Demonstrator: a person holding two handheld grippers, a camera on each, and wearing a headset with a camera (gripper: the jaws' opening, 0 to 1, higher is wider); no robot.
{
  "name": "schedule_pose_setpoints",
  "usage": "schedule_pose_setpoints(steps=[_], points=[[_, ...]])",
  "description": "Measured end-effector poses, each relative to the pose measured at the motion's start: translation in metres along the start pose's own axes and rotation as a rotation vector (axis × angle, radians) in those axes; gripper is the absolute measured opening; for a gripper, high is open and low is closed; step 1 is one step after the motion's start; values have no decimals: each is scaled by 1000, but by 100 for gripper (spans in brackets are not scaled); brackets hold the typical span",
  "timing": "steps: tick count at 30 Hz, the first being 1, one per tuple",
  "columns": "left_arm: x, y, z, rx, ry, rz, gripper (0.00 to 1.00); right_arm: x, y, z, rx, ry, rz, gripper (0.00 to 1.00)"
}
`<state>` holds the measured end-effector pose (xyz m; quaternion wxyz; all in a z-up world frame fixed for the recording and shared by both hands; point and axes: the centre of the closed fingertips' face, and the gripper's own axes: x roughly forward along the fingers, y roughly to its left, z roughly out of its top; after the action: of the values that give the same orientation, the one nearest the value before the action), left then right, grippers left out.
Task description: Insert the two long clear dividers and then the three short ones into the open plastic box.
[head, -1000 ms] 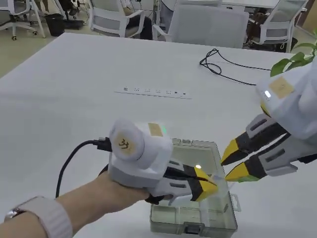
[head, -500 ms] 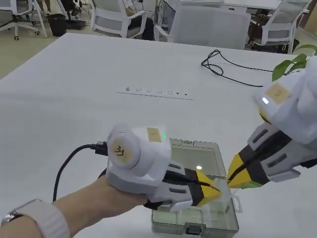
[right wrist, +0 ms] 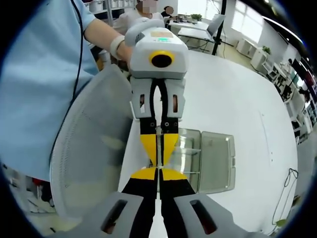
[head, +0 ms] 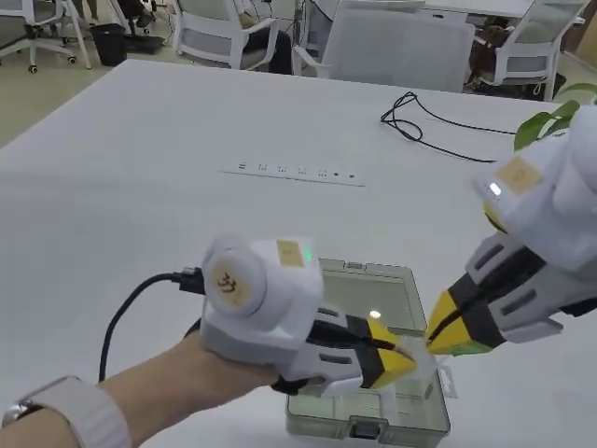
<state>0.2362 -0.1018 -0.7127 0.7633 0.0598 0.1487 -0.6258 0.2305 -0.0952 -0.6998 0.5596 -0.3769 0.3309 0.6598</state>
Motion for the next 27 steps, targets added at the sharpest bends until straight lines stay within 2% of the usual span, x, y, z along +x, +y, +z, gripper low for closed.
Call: schedule_pose_setpoints(steps=[5, 19, 21, 27], points=[[-5, 5, -4, -11, 5, 31, 20, 3, -6, -1, 11, 13, -11, 2], [-27, 24, -27, -56, 49, 158, 64, 18, -21, 3, 63, 40, -52, 2], [-30, 26, -31, -62, 61, 175, 71, 21, -24, 1, 69, 43, -47, 2], [-41, 30, -42, -96, 77, 218, 86, 31, -28, 3, 75, 47, -45, 2]])
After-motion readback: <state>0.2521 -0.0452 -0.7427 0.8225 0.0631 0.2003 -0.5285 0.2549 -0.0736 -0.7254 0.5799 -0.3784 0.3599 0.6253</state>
